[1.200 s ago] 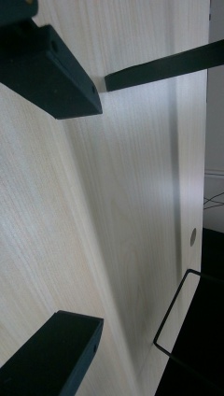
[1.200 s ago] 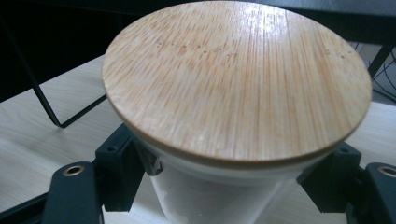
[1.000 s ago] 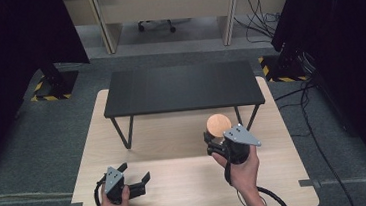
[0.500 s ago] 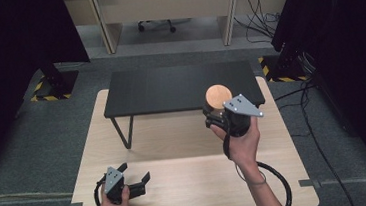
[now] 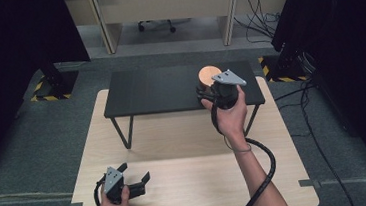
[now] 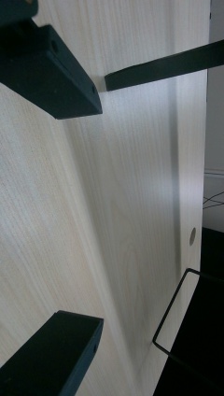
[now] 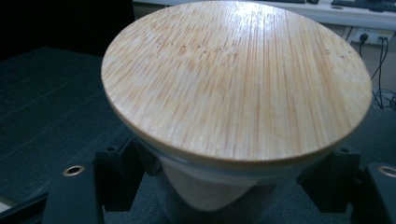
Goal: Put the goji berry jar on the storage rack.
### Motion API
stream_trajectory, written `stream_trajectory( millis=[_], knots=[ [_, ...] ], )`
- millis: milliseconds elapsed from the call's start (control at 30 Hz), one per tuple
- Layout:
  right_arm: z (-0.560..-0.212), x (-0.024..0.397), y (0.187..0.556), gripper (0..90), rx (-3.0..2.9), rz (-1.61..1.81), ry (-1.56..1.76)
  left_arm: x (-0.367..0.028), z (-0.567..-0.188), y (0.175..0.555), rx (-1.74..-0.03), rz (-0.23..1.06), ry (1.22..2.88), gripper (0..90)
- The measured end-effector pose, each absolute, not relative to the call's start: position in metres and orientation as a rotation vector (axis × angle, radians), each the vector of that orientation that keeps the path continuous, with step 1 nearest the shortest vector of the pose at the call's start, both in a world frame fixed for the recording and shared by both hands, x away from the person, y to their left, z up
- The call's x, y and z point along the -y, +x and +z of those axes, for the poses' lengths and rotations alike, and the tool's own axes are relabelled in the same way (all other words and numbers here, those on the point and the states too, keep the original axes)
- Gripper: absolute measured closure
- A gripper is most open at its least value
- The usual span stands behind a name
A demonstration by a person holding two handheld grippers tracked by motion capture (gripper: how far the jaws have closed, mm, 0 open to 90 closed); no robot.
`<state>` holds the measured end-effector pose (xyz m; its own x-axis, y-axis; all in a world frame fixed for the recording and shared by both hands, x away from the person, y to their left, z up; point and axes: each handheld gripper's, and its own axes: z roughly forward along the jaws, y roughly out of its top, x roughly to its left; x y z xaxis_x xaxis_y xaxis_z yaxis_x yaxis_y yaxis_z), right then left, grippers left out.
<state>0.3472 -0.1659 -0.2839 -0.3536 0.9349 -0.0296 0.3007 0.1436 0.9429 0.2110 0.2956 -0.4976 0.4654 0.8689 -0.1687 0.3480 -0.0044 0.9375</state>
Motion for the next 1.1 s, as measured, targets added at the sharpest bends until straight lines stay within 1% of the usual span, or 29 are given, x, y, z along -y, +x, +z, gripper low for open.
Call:
stream_trajectory(
  millis=[433, 1100],
  knots=[
    [-0.292, 0.165, 0.366, 26.1, -1.777, 1.229, 1.204, -0.295, -0.498, 0.211, -1.089, 0.579, 1.584, 0.3],
    [-0.300, 0.166, 0.365, 26.1, -1.754, 1.252, 1.186, -0.295, -0.498, 0.211, -1.088, 0.580, 1.585, 0.3]
  ],
)
